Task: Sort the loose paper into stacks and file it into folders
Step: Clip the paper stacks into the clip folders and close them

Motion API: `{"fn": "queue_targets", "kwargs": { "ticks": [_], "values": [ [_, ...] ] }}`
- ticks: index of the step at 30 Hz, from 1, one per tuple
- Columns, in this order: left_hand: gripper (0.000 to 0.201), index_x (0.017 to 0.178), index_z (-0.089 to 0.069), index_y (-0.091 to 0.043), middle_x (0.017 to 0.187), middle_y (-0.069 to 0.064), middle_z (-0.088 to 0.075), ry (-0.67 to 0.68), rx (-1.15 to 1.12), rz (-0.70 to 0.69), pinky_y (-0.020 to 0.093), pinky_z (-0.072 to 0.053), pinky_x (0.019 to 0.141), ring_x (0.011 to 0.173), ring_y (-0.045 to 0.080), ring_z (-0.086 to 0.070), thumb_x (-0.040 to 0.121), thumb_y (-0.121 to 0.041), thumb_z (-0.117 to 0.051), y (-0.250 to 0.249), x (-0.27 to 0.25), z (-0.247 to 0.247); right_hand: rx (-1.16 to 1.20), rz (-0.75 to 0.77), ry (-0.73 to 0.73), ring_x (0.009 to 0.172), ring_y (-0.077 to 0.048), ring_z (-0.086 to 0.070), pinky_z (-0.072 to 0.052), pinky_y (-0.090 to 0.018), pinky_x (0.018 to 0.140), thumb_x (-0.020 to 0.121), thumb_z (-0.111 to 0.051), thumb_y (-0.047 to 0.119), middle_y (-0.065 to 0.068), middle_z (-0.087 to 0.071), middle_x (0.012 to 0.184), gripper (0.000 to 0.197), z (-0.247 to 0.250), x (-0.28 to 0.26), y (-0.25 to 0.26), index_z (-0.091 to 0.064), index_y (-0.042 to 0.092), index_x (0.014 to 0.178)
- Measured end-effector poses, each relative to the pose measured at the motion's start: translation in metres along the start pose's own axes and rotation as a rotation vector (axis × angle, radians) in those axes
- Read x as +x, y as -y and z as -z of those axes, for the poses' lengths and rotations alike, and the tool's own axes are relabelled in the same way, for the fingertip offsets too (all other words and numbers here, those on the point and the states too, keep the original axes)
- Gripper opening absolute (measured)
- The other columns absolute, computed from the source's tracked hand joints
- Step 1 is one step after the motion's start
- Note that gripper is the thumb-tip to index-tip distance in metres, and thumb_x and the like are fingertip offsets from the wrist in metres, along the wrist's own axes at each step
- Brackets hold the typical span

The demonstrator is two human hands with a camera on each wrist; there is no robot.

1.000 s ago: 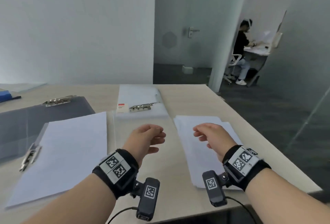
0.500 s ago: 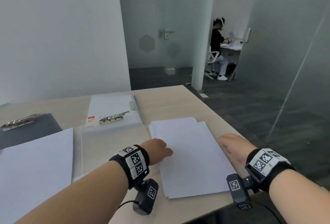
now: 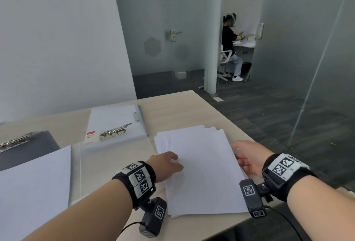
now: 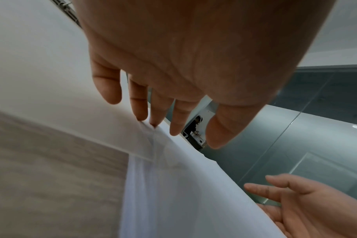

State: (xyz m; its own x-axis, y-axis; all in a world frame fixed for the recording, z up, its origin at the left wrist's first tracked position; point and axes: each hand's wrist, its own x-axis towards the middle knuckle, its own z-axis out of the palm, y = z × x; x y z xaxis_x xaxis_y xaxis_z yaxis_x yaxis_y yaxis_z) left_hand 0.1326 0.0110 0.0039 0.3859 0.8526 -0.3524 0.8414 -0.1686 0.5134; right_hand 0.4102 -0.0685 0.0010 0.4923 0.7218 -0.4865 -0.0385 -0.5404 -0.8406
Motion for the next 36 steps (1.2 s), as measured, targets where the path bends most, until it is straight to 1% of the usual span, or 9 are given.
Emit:
{"fn": "queue_targets", "kwargs": {
  "ticks": [3,11,17,21,23,25,27,32,36],
  "values": [
    [0.053,0.142,-0.047,-0.036,0.146,0.0,-0.05,-0.007,-0.039,-0.012,0.025,-0.039,0.096,0.125,0.019,-0.054,0.093,-0.048,-0.06,0.003,0.001,0.001,-0.048,0.035,0.038,0.064,-0.018,-0.048,-0.03,-0.023,0.051,0.09,-0.06,0.034,-0.007,-0.068,0.092,0.028,0.0,0.003,-0.001,-0.066,0.019,0.113],
    [0.048,0.138,-0.053,-0.029,0.145,-0.004,-0.05,-0.008,-0.089,-0.021,0.024,-0.037,0.1,0.129,0.017,-0.05,0.094,-0.045,-0.062,0.003,0.008,0.003,0.059,0.029,0.095,0.082,-0.032,-0.069,-0.054,-0.036,0.07,0.095,-0.064,0.023,-0.018,-0.075,0.104,0.022,0.0,0.003,-0.001,-0.069,0.004,0.106],
    [0.049,0.141,-0.05,-0.032,0.147,-0.002,-0.048,-0.001,-0.155,-0.028,0.023,-0.035,0.096,0.127,0.017,-0.049,0.094,-0.04,-0.062,0.008,0.011,0.004,0.088,0.037,0.069,0.079,-0.033,-0.067,-0.053,-0.035,0.066,0.095,-0.063,0.015,-0.018,-0.073,0.097,0.021,0.0,0.014,-0.005,-0.068,-0.001,0.109],
    [0.05,0.14,-0.051,-0.032,0.144,-0.001,-0.049,-0.005,-0.173,-0.032,0.024,-0.036,0.093,0.115,0.015,-0.05,0.093,-0.042,-0.064,0.008,0.011,0.002,0.083,0.033,0.091,0.053,-0.022,-0.057,-0.035,-0.025,0.047,0.094,-0.064,0.02,-0.008,-0.072,0.072,0.018,-0.002,0.018,-0.007,-0.069,0.005,0.101],
    [0.048,0.139,-0.052,-0.032,0.142,-0.001,-0.05,0.005,-0.177,-0.03,0.024,-0.037,0.095,0.12,0.017,-0.051,0.094,-0.042,-0.063,0.009,0.011,0.004,0.096,0.038,0.127,0.052,-0.022,-0.06,-0.041,-0.025,0.046,0.095,-0.063,0.018,-0.008,-0.072,0.071,0.015,-0.004,0.017,-0.006,-0.068,0.005,0.099],
    [0.046,0.139,-0.053,-0.029,0.142,0.0,-0.051,0.015,-0.2,-0.036,0.024,-0.036,0.098,0.125,0.018,-0.05,0.095,-0.039,-0.063,0.01,0.012,0.006,0.083,0.058,0.176,0.081,-0.033,-0.073,-0.061,-0.041,0.074,0.096,-0.061,0.012,-0.016,-0.077,0.092,0.019,-0.008,0.015,-0.005,-0.069,0.0,0.107],
    [0.045,0.139,-0.054,-0.029,0.142,-0.001,-0.052,0.018,-0.232,-0.045,0.024,-0.035,0.099,0.127,0.017,-0.048,0.096,-0.036,-0.062,0.013,0.013,0.006,0.008,0.101,0.209,0.105,-0.038,-0.07,-0.05,-0.053,0.102,0.096,-0.059,0.004,-0.019,-0.075,0.108,0.023,-0.011,0.014,-0.005,-0.069,-0.004,0.116],
    [0.057,0.147,-0.044,-0.02,0.15,0.003,-0.047,-0.097,-0.467,-0.086,0.032,-0.041,0.103,0.129,0.021,-0.051,0.096,-0.028,-0.066,0.019,0.018,0.006,0.099,0.247,0.168,0.103,-0.041,-0.069,-0.054,-0.049,0.091,0.097,-0.057,-0.002,-0.024,-0.073,0.111,0.023,-0.003,0.007,0.004,-0.066,-0.007,0.117],
    [0.069,0.147,-0.039,-0.029,0.133,-0.007,-0.059,-0.244,-0.696,-0.167,0.043,-0.049,0.104,0.116,0.017,-0.062,0.088,-0.038,-0.075,0.011,0.013,0.02,0.293,0.396,0.194,0.102,-0.039,-0.069,-0.053,-0.051,0.095,0.097,-0.056,0.0,-0.022,-0.072,0.116,0.022,0.007,-0.007,0.02,-0.068,0.001,0.115]
  ]
}}
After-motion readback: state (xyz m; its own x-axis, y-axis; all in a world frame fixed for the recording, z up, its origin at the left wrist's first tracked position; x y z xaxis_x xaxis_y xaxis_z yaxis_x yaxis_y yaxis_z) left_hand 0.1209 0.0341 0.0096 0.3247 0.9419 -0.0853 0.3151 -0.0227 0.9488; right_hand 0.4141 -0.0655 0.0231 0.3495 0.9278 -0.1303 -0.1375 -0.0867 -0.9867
